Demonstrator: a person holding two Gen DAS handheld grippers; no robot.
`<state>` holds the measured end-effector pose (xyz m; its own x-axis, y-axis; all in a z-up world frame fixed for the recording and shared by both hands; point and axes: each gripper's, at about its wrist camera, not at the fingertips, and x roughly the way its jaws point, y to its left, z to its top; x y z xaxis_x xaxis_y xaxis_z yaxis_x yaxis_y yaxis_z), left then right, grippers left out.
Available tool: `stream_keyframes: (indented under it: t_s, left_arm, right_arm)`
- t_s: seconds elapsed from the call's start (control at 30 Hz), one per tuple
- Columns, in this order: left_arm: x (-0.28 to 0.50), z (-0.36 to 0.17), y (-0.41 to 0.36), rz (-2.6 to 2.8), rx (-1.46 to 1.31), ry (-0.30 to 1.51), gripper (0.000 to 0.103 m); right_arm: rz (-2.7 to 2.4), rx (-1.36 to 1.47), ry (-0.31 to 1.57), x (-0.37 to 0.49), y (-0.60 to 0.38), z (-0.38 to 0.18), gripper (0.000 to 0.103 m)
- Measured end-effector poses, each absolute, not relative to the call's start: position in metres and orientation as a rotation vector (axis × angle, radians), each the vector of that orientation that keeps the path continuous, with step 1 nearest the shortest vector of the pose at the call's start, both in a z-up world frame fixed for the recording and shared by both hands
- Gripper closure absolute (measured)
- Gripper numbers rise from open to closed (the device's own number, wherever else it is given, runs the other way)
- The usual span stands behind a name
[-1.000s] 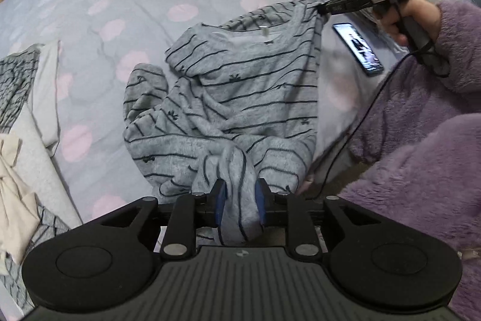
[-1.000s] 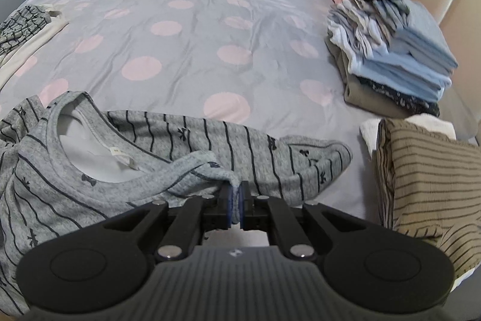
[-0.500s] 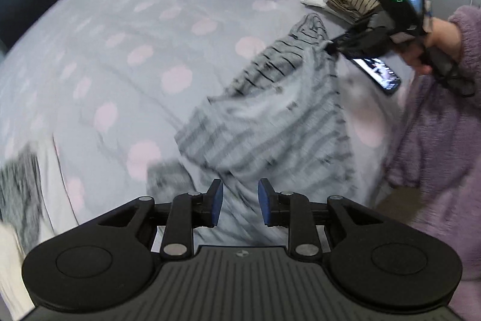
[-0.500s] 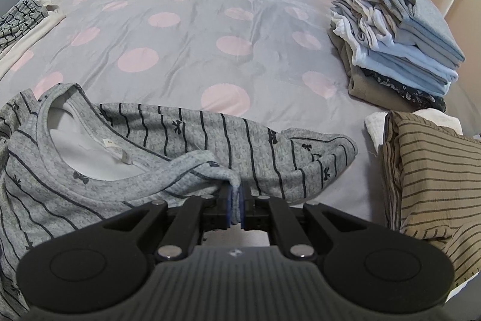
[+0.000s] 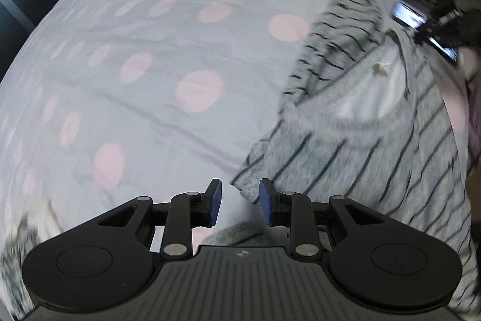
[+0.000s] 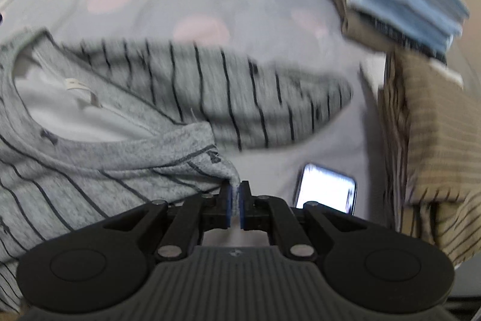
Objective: Fold clothes
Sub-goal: 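Grasp the shirt shoulder beside the collar with the left tool, then lift the shirt by both shoulders with both tools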
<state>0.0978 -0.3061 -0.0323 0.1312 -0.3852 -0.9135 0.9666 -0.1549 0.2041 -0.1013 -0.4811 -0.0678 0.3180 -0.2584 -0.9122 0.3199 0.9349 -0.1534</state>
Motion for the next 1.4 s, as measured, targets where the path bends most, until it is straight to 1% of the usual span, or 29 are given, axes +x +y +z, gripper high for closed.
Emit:
stream_keyframes:
  t_s: [0.13, 0.27, 0.4, 0.57, 0.6, 0.67, 0.7, 0.73, 0.83, 0.97, 1.07, 1.13, 1.23, 1.4]
  left_arm:
    - [0.09, -0.033, -0.313, -1.449, 1.221, 0.617, 0.077]
    - [0.081, -0.036, -0.325, -1.52, 1.338, 0.54, 0.072]
    - [0.073, -0.051, -0.335, -1.584, 1.462, 0.562, 0.072]
    - [0.068, -0.069, -0.341, -1.591, 1.469, 0.594, 0.072]
    - [0.067, -0.073, -0.341, -1.59, 1.471, 0.604, 0.073]
    - [0.065, -0.078, -0.342, -1.591, 1.457, 0.643, 0.089]
    - [0.063, -0.078, -0.34, -1.581, 1.445, 0.646, 0.092]
    - [0.06, -0.077, -0.338, -1.568, 1.433, 0.644, 0.098]
    - [0.059, -0.07, -0.334, -1.5, 1.372, 0.651, 0.1]
    - [0.069, -0.036, -0.324, -1.377, 1.236, 0.642, 0.1]
    - [0.075, 0.001, -0.313, -1.281, 1.136, 0.622, 0.1]
    - [0.077, 0.027, -0.306, -1.224, 1.079, 0.604, 0.101]
    - [0.076, 0.069, -0.29, -1.137, 0.992, 0.531, 0.101]
    - [0.066, 0.145, -0.253, -1.033, 0.822, 0.376, 0.101]
  right_arm:
    - [-0.383, 0.105, 1.253, -0.112, -0.491, -0.084, 0.098]
    - [-0.379, 0.113, 1.281, -0.118, -0.493, -0.091, 0.098]
    - [-0.375, 0.104, 1.272, -0.119, -0.492, -0.09, 0.098]
    - [-0.365, 0.098, 1.268, -0.121, -0.492, -0.091, 0.097]
    - [-0.363, 0.094, 1.267, -0.121, -0.492, -0.091, 0.097]
    - [-0.361, 0.094, 1.265, -0.123, -0.492, -0.091, 0.097]
    - [-0.36, 0.095, 1.263, -0.124, -0.492, -0.091, 0.097]
    - [-0.36, 0.095, 1.261, -0.125, -0.492, -0.091, 0.097]
    - [-0.36, 0.092, 1.252, -0.127, -0.491, -0.088, 0.097]
    - [-0.367, 0.078, 1.211, -0.131, -0.488, -0.078, 0.098]
    - [-0.37, 0.069, 1.13, -0.131, -0.484, -0.062, 0.098]
    - [-0.364, 0.065, 1.052, -0.124, -0.482, -0.042, 0.098]
    - [-0.357, 0.058, 0.941, -0.116, -0.48, -0.012, 0.098]
    - [-0.401, -0.03, 0.733, -0.112, -0.463, 0.074, 0.099]
